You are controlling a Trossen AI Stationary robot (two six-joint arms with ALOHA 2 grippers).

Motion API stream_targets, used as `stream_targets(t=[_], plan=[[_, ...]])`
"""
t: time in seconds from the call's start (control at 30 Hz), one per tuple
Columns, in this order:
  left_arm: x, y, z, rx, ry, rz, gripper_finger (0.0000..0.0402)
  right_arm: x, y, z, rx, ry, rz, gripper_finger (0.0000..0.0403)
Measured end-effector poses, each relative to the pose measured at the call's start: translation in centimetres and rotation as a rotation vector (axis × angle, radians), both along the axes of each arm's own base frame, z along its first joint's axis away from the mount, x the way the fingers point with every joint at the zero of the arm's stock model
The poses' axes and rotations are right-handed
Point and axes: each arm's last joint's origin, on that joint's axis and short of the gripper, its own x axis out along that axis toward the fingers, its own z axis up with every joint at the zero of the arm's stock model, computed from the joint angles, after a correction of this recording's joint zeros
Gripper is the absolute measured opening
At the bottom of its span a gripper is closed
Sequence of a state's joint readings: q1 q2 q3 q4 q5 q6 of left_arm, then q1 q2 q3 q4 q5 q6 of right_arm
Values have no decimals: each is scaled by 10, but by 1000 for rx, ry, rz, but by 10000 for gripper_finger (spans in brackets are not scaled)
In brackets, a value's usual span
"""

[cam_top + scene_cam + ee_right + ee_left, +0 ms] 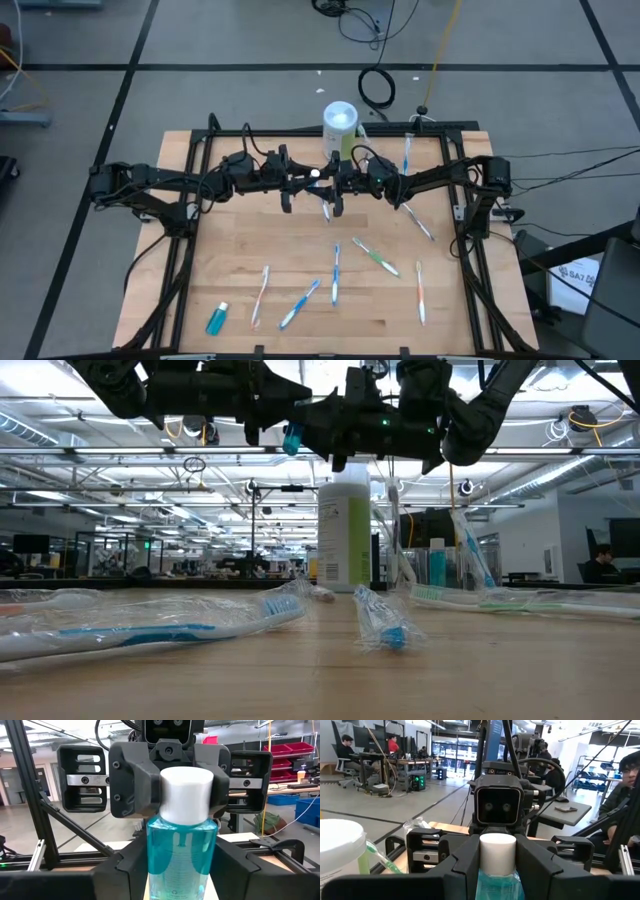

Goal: Pick & Place toothbrushing station
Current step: Put the top blue mouthwash into the transparent organizer

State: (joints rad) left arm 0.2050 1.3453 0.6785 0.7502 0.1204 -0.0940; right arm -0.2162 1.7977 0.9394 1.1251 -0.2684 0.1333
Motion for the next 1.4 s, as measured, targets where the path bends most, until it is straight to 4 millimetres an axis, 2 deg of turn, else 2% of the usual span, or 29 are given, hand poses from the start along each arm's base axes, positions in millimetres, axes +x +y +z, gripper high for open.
stream_targets(t=[0.6,1.0,1.23,1.4], plan=[[0,1,-3,13,26,30,119,0,-3,-3,9,27,-8,169],[0,2,-5,8,54,62,233,-5,-16,-6,37,121,-47,170],[0,4,-8,-1,83,118,266,-24,-22,7,-6,322,-100,171],[0,5,-10,-5,103,150,268,-49,-18,26,-67,489,-323,171]])
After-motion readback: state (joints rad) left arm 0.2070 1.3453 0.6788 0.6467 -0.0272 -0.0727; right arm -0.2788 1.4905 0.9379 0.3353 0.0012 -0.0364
